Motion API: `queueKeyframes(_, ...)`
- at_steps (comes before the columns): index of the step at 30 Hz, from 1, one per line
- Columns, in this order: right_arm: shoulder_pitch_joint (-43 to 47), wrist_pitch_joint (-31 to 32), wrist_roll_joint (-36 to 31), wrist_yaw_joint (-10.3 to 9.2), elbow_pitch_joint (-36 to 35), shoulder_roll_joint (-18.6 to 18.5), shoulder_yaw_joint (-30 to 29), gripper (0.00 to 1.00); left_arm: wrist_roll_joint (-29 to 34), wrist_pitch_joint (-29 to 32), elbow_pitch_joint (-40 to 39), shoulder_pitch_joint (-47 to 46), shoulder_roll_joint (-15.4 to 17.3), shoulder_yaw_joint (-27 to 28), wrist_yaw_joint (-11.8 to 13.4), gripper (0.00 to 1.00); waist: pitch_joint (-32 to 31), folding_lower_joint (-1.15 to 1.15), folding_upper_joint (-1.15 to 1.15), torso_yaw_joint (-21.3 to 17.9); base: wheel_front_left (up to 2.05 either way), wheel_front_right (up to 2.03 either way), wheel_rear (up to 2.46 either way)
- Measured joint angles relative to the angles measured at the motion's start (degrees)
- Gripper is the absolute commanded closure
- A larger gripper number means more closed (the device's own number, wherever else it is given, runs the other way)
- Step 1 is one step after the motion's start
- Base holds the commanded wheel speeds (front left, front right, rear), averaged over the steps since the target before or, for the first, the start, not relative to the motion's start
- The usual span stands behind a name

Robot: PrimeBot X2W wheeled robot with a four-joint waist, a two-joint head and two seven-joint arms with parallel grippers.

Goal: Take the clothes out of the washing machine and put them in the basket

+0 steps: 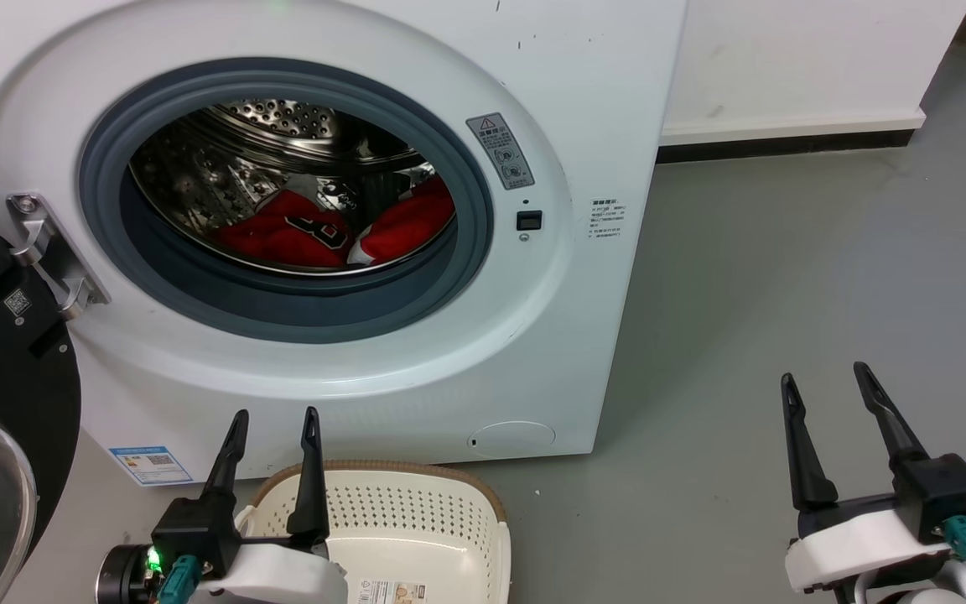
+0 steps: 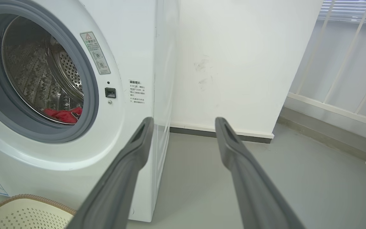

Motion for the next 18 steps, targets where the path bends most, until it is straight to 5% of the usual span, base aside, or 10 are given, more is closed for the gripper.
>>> queueKeyframes(6,0.0,-0.6,-3.1,0.0,0.0,0.0,0.3,0.0,2.4,-0.8,-0.5,0.0,0.3,-0.3,0.3,0.0,-0.1,0.0,0.0,-0.1,0.0,0.0,0.0)
queueKeyframes(18,0.3,-1.8,0.6,0.01,2.4,-0.1,-0.9,0.0,3.7,-2.0,-0.5,0.9,-1.9,3.7,-4.7,0.0,-0.4,0.0,0.0,0.0,0.0,0.0,0.0)
